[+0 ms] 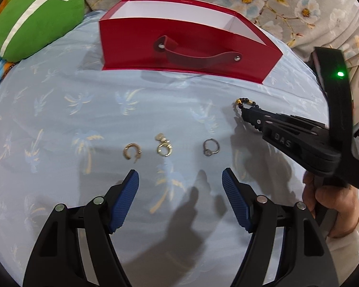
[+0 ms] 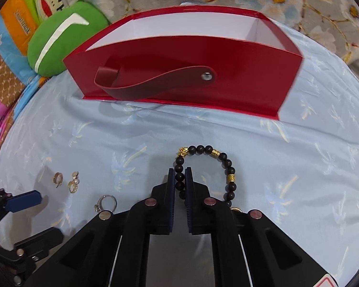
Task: Organize jewelry
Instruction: 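Close the right gripper on the black-bead bracelet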
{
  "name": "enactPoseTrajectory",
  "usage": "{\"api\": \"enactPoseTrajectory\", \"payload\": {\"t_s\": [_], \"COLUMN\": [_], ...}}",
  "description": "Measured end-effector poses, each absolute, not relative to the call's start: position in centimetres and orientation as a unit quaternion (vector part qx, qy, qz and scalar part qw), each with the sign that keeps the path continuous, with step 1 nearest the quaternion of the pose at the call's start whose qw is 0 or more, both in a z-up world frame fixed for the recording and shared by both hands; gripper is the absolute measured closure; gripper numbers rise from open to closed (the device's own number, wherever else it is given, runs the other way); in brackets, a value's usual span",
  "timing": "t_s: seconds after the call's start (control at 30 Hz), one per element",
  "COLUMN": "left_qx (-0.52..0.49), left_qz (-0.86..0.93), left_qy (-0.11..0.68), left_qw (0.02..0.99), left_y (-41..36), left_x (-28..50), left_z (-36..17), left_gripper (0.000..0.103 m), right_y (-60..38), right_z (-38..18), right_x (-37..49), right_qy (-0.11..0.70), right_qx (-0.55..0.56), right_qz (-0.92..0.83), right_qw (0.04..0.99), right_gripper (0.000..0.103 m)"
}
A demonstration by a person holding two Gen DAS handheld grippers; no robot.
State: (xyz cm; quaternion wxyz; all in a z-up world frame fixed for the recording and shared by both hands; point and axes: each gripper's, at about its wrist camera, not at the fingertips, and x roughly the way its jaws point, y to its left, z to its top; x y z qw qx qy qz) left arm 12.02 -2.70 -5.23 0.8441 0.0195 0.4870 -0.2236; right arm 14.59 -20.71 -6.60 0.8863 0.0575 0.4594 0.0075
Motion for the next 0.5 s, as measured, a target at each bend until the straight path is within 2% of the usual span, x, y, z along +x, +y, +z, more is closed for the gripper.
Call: {"api": "enactPoseTrajectory", "payload": {"t_s": [0.2, 0.3, 0.37, 0.5], "left_qx": [0.033, 0.041, 0.048, 0.062], "left_qz": [-0.257, -0.269, -0.269, -0.258], "left_qy": [0.482, 0.483, 0.488, 0.475], "left_qw": [0.837, 0.832, 0.829, 0.839], "left_y": [-5.9, -7.5, -8.5, -9.2], "left_x": [12.4, 12.8, 13.2, 13.4], "left_z": [-5.6, -6.1, -6.8, -7.0], "left_gripper": [0.037, 0.047, 0.058, 0.065], "right_y": [-23.2, -24.1, -24.6, -25.3], "right_z": [-4.6, -3.6, -2.9, -1.8], "right_x": [11.1, 10.1, 9.6, 8.7], "right_qy": [0.438, 0.43, 0.423, 0.411], "right_qx": [0.094, 0.102, 0.106, 0.111], "right_qz": [-0.01, -0.018, -0.022, -0.023], "right_qw": [0.894, 0.897, 0.9, 0.904], "right_gripper": [0.096, 0.096, 0.096, 0.096]}}
